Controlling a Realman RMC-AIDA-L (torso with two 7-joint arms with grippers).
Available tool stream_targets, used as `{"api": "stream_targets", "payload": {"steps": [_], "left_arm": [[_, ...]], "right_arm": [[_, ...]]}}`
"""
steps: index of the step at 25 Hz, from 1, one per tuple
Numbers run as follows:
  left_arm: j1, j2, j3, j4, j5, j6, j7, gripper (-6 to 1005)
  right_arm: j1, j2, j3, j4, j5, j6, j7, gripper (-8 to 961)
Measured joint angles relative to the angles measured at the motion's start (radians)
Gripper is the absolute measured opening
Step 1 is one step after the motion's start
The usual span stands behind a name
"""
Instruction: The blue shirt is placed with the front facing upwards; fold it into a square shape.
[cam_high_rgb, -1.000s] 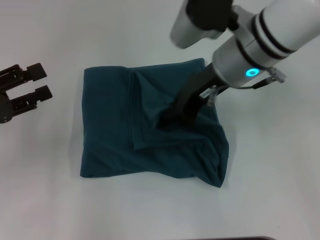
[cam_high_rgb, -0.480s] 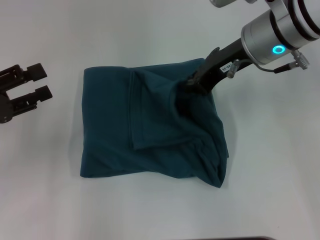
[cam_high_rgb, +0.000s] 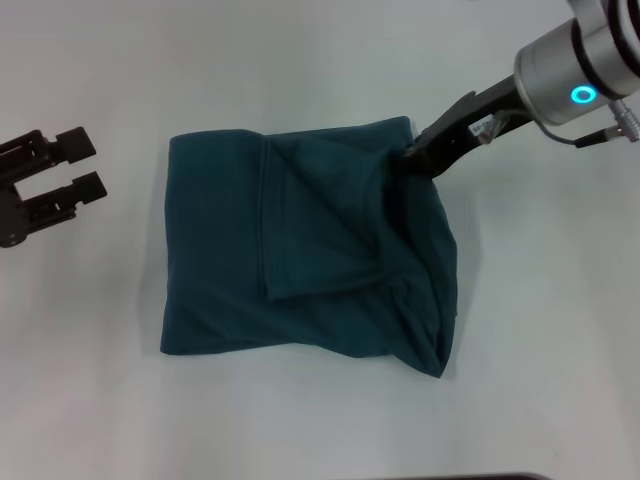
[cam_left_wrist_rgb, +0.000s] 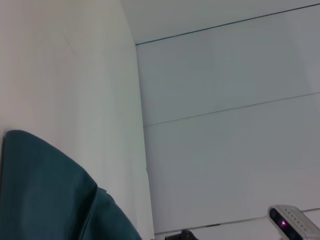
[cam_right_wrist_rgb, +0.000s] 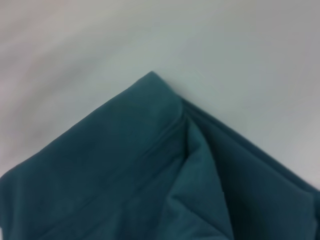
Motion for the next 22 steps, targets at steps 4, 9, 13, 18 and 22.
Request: {"api": "stream_targets", "payload": {"steps": [4, 9, 13, 18, 22], "left_arm": [[0.000, -0.001, 0.003, 0.000, 0.000, 0.000, 0.000, 733], [-0.002, -0.002, 0.002, 0.000, 0.000, 0.000, 0.000, 733], [-0.009, -0.003, 0.004, 0.000, 0.000, -0.001, 0.000, 733], [-0.011, -0.004, 0.005, 0.002, 0.001, -0.002, 0.000, 733], [-0.011, -0.005, 0.005, 0.003, 0.001, -0.003, -0.001, 733]], "right_arm": [[0.000, 0.000, 0.045, 0.014, -0.004, 0.024, 0.023, 126], [0.005, 0.000, 0.084, 0.047, -0.006, 0.045, 0.039, 137], [0.010, 0.000, 0.100, 0.069, -0.006, 0.066, 0.043, 145], [0.016, 0.000, 0.112, 0.097, -0.006, 0.089, 0.043, 156], [0.033, 0.000, 0.133, 0.148, -0.007, 0.099, 0.045, 164]]}}
